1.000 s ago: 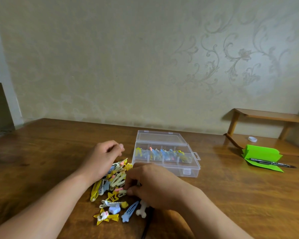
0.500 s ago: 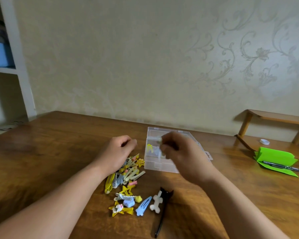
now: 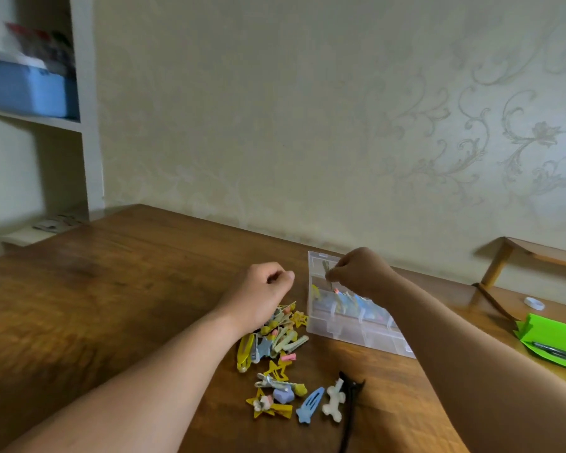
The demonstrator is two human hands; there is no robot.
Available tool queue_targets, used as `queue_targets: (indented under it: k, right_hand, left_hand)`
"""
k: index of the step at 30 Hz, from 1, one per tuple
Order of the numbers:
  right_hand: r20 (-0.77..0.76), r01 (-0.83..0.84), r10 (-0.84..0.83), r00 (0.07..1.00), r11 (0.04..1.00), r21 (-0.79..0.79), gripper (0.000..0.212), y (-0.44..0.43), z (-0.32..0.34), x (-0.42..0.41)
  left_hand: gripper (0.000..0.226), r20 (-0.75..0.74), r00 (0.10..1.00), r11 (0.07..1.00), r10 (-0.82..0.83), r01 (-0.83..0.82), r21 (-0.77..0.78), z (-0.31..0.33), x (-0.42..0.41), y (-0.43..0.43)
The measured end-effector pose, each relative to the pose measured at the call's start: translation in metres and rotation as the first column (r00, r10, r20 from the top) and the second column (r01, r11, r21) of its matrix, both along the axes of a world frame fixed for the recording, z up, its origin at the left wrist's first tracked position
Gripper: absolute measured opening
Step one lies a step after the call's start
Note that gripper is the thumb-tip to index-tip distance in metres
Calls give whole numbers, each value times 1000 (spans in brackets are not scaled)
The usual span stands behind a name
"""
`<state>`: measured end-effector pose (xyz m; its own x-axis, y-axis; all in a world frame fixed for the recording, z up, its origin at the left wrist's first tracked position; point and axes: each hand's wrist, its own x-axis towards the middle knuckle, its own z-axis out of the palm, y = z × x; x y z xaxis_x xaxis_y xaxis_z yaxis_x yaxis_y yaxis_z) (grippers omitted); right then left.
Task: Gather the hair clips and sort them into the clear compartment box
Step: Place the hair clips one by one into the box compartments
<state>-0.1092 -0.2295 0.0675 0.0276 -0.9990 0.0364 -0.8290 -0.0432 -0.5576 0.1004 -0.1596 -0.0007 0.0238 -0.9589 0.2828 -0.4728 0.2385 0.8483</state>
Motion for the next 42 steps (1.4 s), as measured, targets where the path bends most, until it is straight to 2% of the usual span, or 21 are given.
queue_targets:
  k: [4,8,12,15,17,19,21,23,29,34,37,42]
  right_hand:
    - [-156,24,-6,988,994,109,23,-2,4,9]
    - [-130,41,-28,991,994,99,25,1,0,5]
    - [-1,13,-13,1000,997,-81,21,20,-8,-5]
    - [43,-22,36,998,954,-298,24,55,-11,-8]
    - [73,-81,116,991,928,-364,23,80,-15,-7]
    - [40,-215,243,969,914,-344,17,101,-20,-2]
    - [-73,-352,346,935,887,-299,10,110,-29,4]
    - [-192,-433,392,900,857,-279,13,113,-34,8]
    - [-368,-557,453,812,791,-255,22,116,-36,12]
    - [-428,-597,471,771,769,-229,17,116,-42,16]
    - [-440,-604,475,762,766,-219,12,116,-42,16]
    - [-458,-629,497,737,753,-196,18,120,-41,15]
  left_hand:
    - [41,1,1000,1000,10,-10,5,0,1,-2]
    - [42,-15,1000,1000,3,-3,2,-3,2,-5]
    - [44,-34,999,1000,-5,4,-7,-3,3,-4]
    - [45,-32,999,1000,2,-3,-16,-2,3,-4]
    - [46,-36,999,1000,13,-13,-13,-2,3,-4]
    - [44,-33,999,1000,25,-25,-7,-1,3,-4]
    - [38,-17,999,999,35,-35,-7,0,2,-2]
    - [37,-9,1000,1000,30,-30,-9,0,2,-1]
    - [57,-32,999,1000,17,-17,0,4,1,3]
    - [48,15,1000,1000,12,-12,27,4,0,1]
    - [34,15,1000,1000,13,-13,19,1,0,-1]
    - [28,23,999,999,29,-29,16,-1,1,0]
